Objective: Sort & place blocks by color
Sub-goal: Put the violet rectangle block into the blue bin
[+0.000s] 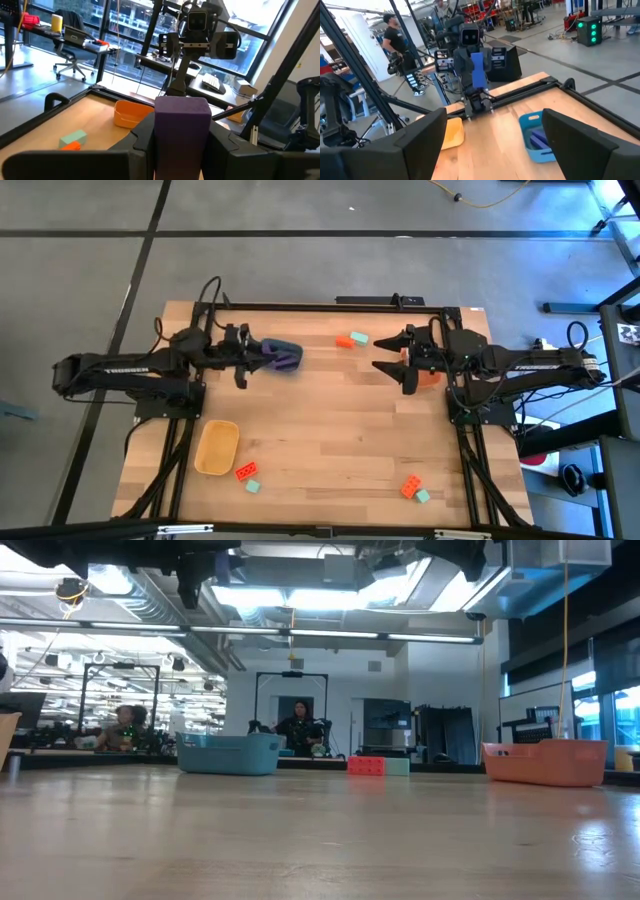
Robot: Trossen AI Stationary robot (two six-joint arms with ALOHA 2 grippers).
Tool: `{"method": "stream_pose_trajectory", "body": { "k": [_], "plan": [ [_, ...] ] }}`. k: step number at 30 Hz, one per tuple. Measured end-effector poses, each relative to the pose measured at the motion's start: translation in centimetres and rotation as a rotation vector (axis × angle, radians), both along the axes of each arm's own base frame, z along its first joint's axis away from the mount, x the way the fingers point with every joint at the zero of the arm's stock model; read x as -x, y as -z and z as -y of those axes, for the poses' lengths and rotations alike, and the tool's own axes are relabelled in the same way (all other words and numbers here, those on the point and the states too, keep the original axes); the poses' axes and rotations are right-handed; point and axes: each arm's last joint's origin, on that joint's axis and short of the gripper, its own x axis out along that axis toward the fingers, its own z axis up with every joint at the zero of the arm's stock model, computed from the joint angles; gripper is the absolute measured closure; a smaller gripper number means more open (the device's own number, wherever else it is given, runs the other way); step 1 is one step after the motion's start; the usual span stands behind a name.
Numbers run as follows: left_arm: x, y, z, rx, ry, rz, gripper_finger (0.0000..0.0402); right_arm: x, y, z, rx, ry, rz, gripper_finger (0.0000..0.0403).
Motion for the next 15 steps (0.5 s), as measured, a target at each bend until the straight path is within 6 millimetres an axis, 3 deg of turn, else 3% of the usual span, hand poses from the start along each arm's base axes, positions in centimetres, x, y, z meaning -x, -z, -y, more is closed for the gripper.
{"method": "stream_pose_trajectory", "body": {
  "k": [7,12,15],
  "plan": [
    [-0.7,-1.1,-0.9,0.012,-0.107,-0.084,0.0309,0.0,0.0,0.0,0.001,0.0,-0.001,0.0075],
    [-2.9,-3.0,-4.9,0.026,-0.214,-0.418,0.0309,0.0,0.0,0.0,0.002,0.0,-0.002,0.0075],
    [-4.5,-2.4,-8.0,0.07,-0.199,-0.642,0.0309,0.0,0.0,0.0,0.003,0.0,-0.003,0.0075]
  ]
}}
